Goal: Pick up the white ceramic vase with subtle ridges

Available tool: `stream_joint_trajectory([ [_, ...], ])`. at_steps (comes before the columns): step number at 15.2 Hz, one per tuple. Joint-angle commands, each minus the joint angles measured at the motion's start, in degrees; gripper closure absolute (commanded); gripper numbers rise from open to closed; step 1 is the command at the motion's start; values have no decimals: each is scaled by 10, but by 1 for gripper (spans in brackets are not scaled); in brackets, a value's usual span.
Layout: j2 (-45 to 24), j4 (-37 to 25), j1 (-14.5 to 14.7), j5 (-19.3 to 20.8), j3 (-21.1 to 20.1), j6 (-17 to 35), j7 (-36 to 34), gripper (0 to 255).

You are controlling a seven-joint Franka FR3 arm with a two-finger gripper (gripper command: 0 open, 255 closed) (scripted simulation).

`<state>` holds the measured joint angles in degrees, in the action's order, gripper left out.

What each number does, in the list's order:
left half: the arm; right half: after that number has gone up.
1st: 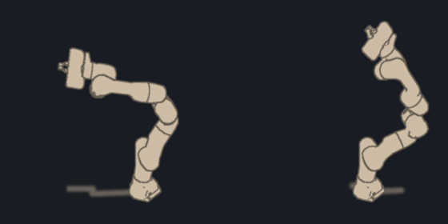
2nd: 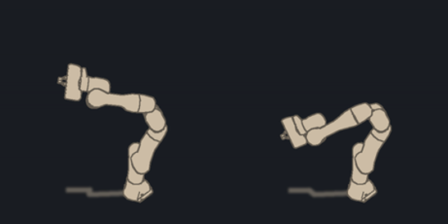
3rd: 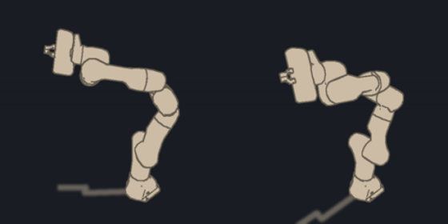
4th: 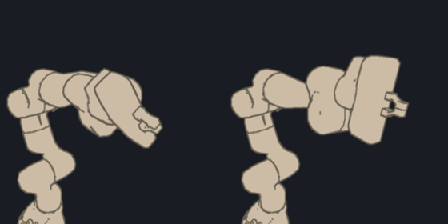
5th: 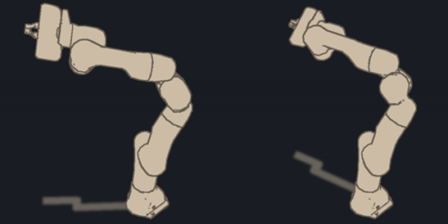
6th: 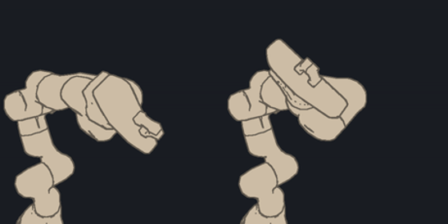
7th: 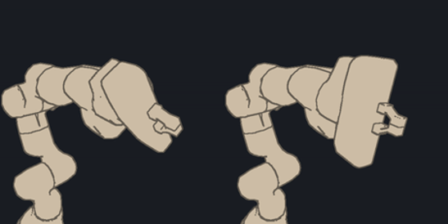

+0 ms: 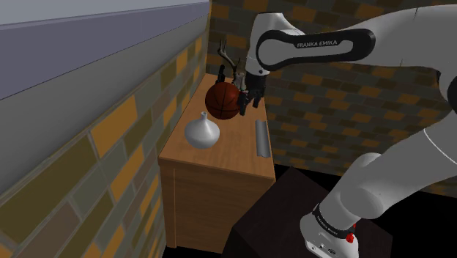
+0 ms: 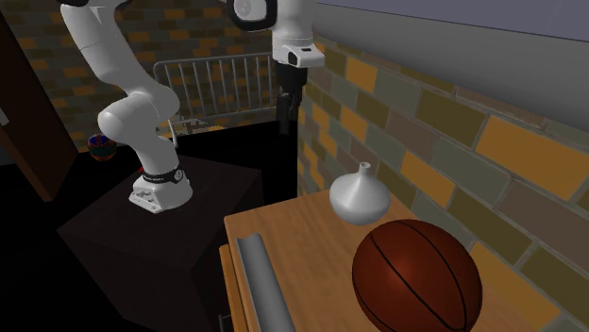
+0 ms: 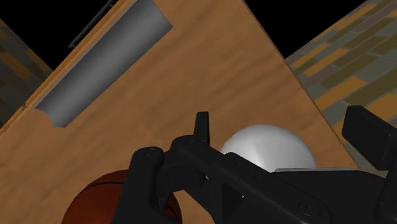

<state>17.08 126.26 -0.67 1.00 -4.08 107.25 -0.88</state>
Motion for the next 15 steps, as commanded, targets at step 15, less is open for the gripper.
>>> stream_joint_trajectory([
  [15,-358,-306,11,-25,-9,64,16,0],
])
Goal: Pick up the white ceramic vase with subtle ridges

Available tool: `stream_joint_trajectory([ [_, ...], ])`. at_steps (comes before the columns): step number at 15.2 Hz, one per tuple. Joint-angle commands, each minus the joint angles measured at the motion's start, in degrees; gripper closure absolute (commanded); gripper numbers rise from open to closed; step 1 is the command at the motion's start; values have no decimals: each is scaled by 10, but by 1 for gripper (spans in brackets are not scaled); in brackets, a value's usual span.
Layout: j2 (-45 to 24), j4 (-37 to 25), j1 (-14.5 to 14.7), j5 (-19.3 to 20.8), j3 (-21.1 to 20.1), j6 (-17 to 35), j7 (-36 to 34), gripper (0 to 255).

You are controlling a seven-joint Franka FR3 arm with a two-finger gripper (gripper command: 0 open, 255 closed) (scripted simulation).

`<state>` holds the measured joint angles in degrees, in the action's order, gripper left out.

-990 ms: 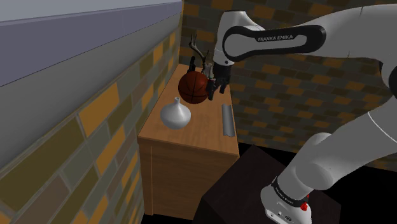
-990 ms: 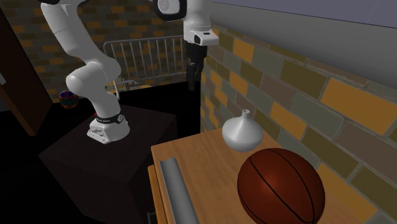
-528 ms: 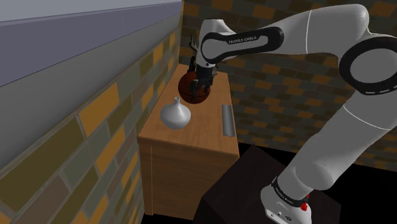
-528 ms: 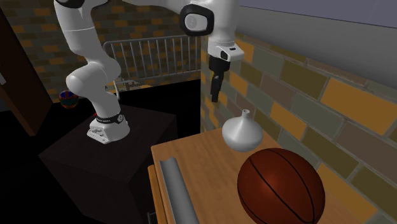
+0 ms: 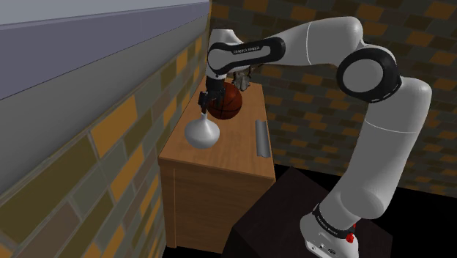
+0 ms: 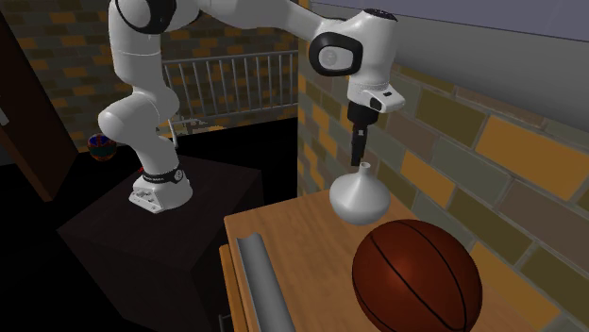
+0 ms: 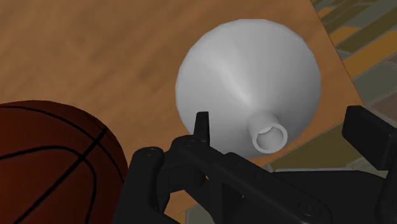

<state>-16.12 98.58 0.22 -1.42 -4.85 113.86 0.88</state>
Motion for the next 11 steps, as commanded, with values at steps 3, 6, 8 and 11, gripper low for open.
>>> stream_joint_trajectory([
  [3,-58,-59,4,-2,-3,1,0,0],
  [6,-65,-46,4,-2,-3,21,1,0],
  [8,-70,-38,4,-1,-2,34,1,0],
  [11,-75,-32,4,-1,-2,44,1,0],
])
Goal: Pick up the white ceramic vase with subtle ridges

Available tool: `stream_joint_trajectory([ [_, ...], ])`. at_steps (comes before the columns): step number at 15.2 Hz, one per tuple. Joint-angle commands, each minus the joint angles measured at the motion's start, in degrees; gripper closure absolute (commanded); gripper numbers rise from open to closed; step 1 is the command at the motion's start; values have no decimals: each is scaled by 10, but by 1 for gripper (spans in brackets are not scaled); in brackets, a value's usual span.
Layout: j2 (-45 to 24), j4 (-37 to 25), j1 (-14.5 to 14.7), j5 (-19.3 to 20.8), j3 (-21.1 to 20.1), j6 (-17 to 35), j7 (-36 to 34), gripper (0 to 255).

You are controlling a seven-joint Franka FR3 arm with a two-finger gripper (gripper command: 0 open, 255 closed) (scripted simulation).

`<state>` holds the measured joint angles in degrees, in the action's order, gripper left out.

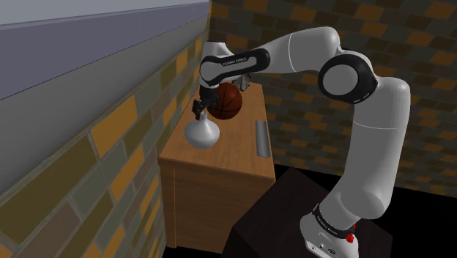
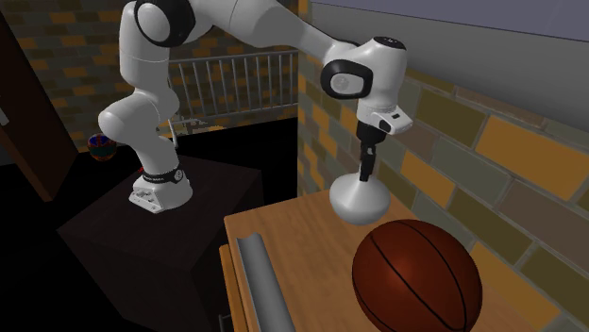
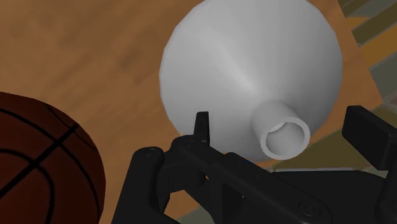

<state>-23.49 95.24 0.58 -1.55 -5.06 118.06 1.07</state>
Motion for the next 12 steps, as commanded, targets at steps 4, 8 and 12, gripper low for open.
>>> stream_joint_trajectory([
  [4,-2,-1,0,0,0,1,0,255],
  [8,-2,-1,0,0,0,1,0,255],
  [12,5,-6,0,0,0,-11,-1,255],
])
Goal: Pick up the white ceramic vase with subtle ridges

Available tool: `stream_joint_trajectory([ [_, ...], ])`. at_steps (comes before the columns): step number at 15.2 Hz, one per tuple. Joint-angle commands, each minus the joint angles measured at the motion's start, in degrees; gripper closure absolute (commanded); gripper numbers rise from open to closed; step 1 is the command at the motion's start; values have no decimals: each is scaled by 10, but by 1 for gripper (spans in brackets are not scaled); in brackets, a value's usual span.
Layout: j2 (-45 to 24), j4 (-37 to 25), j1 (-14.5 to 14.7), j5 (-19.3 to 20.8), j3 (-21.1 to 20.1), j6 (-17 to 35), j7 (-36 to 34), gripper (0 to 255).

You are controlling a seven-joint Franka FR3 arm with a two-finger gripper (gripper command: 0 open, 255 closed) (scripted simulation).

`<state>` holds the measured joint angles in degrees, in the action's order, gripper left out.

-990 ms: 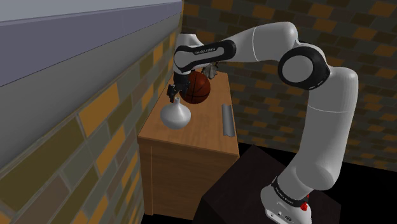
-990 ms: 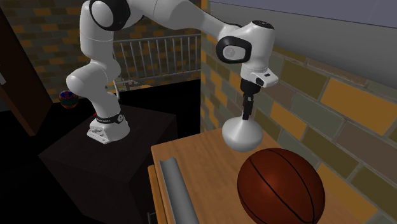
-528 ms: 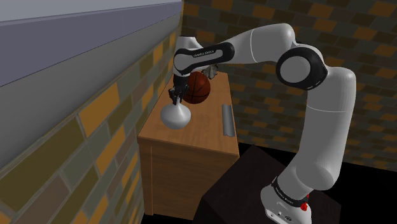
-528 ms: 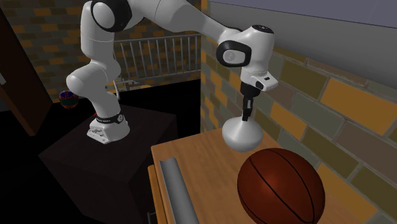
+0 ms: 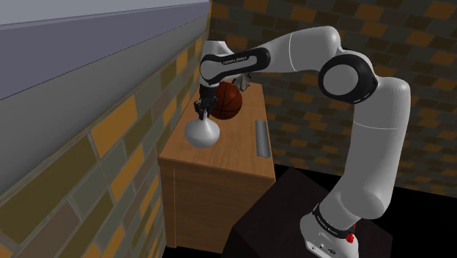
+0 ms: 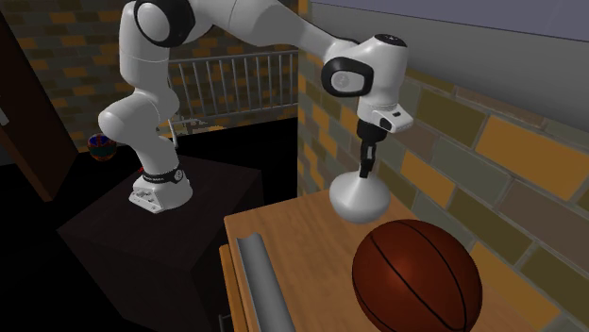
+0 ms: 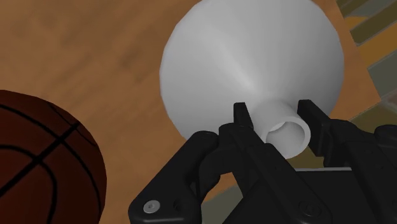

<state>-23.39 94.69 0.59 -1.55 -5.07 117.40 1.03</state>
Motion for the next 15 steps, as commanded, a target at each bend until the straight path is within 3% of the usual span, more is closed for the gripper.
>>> stream_joint_trajectory([
  [1,6,-5,0,0,0,-11,-1,255],
  [15,29,-66,0,-1,-1,-94,-4,255],
])
